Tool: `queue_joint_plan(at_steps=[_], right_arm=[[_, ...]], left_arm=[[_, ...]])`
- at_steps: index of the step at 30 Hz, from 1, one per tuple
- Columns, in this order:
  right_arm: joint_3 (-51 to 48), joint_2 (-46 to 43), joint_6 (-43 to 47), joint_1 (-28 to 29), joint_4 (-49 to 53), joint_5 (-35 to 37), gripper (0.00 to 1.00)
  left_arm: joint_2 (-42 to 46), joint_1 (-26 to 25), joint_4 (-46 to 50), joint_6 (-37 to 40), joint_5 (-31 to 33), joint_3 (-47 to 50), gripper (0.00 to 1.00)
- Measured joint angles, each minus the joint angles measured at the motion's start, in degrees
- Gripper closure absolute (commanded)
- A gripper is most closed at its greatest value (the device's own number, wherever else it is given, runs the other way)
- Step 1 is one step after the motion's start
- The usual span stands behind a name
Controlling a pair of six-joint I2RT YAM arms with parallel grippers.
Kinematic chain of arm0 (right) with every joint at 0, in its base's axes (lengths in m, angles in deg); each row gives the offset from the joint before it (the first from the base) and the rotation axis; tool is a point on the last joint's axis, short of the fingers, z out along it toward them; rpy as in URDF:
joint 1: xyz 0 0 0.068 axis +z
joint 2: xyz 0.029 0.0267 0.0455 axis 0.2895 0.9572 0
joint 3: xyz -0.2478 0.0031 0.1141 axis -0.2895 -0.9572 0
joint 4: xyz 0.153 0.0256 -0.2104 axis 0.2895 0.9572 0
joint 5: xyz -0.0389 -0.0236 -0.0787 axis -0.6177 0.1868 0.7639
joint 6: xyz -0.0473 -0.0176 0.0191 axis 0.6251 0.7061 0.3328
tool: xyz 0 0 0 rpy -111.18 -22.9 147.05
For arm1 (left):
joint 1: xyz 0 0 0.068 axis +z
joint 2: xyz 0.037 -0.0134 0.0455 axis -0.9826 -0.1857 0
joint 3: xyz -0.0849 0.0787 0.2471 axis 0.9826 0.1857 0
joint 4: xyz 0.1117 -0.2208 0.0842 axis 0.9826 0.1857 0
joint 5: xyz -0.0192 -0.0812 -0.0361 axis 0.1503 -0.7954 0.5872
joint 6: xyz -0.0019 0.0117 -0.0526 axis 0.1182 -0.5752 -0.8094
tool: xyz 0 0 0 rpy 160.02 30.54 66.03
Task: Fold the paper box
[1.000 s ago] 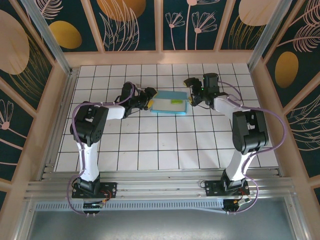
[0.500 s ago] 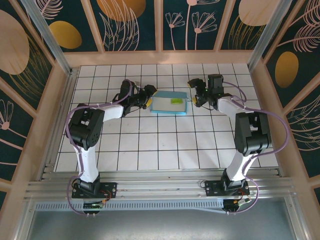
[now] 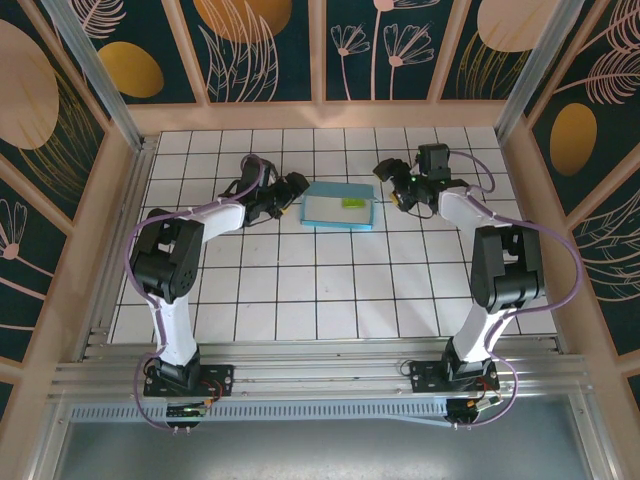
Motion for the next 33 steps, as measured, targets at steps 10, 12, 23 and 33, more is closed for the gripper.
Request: queue_joint_plan(at_steps=[10, 12, 23, 33], right_arm=[[-2.47, 0.68, 4.15, 0.00, 0.04, -3.10, 0.62], [-3.41, 1.01, 4.13, 0.00, -0.20, -3.13, 0.64], [-6.40, 3.63, 3.87, 0.46, -2.64, -4.02, 0.76], [-7.15, 4.33, 4.31, 0.74, -3.23, -2.82, 0.68]], left_arm=[[0.00, 0.04, 1.20, 1.77, -1.29, -1.09, 0.46], [0.00, 0.04, 1.18, 1.73, -1.29, -0.87, 0.51], [-0.02, 0.04, 0.98, 1.77, -3.08, 1.18, 0.64], [0.00, 0.04, 2.62, 3.58, -1.25, 2.64, 0.43]])
